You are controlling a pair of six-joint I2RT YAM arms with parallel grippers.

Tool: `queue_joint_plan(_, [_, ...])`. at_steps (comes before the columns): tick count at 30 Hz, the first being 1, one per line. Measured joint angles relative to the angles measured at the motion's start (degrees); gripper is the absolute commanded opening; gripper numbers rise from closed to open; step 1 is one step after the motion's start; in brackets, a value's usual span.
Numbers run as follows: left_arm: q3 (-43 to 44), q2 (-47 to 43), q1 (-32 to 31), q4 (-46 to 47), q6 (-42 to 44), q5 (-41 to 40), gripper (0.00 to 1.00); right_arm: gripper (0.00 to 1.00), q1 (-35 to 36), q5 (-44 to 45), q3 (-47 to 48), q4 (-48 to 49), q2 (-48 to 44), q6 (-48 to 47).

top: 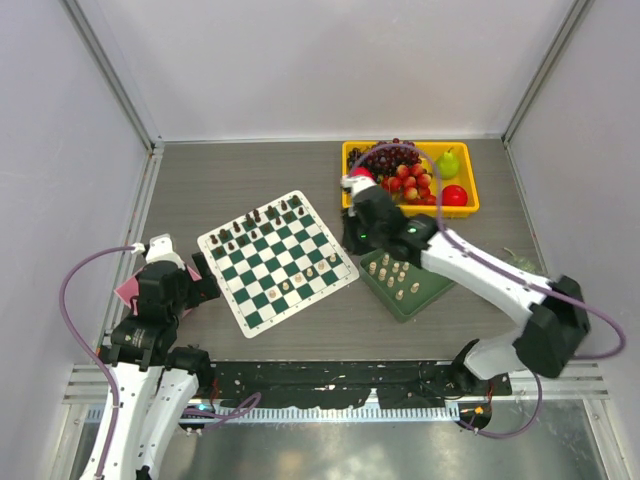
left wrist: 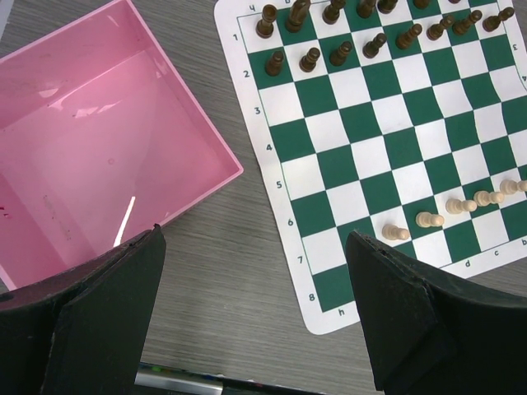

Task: Set up the chess pieces on the board

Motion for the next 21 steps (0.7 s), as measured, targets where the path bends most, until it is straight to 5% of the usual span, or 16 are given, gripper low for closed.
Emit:
queue_joint_plan(9, [0.0, -0.6, 0.0, -0.2, -1.0, -2.5, 0.99, 0.06, 19.1, 0.8, 23.5, -1.3, 27.7, 0.2])
queue_joint_plan(21, [0.0, -1.6, 0.0, -0.4, -1.5, -5.1, 0.99, 0.06, 27.0, 1.6, 36.4, -4.0, 39.3, 0.4])
